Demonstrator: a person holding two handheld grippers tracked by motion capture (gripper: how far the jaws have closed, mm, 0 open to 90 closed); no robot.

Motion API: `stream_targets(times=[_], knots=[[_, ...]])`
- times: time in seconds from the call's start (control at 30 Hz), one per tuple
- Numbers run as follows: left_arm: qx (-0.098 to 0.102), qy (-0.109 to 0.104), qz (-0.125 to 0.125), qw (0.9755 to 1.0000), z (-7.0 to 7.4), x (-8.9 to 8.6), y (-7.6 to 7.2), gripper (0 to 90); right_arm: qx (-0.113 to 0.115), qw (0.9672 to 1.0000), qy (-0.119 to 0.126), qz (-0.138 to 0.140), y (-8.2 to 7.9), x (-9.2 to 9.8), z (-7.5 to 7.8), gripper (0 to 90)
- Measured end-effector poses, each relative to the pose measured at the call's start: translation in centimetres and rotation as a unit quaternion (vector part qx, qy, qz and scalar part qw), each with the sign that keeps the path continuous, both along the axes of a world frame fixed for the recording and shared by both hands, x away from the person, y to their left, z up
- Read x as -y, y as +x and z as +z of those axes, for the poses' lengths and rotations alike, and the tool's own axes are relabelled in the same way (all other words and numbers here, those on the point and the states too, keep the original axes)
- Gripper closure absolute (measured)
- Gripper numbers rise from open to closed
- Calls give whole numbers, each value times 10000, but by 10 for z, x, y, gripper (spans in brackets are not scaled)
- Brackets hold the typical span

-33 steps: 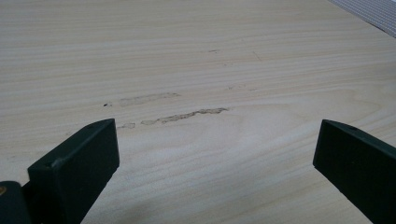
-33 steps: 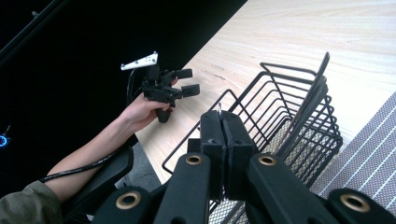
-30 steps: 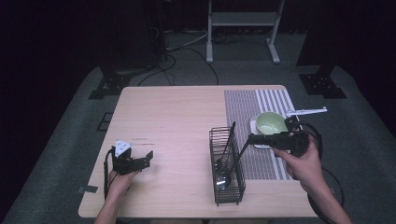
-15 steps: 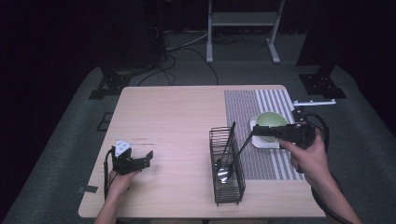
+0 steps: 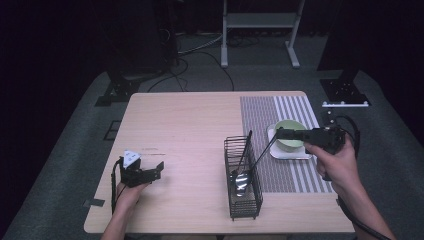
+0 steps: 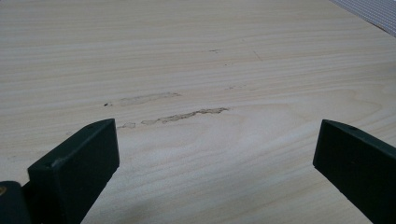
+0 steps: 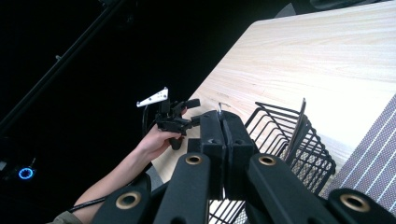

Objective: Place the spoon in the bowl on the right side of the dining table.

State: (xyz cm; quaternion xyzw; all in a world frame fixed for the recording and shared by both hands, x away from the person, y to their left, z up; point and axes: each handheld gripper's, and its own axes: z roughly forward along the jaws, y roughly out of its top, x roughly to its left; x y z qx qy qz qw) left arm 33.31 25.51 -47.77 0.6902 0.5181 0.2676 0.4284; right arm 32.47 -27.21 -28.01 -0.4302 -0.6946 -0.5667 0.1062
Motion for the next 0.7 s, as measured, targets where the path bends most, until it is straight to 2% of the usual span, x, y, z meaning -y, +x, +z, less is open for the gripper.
stream_targets(times=[0.23,0.7], knots=[[-5,-4,-1,10000,0,0,0,0,-70,9999,126,-44,2,6,1,886],[-5,-16,-1,10000,0,0,0,0,-49,9996,213,-161,5,15,6,886]])
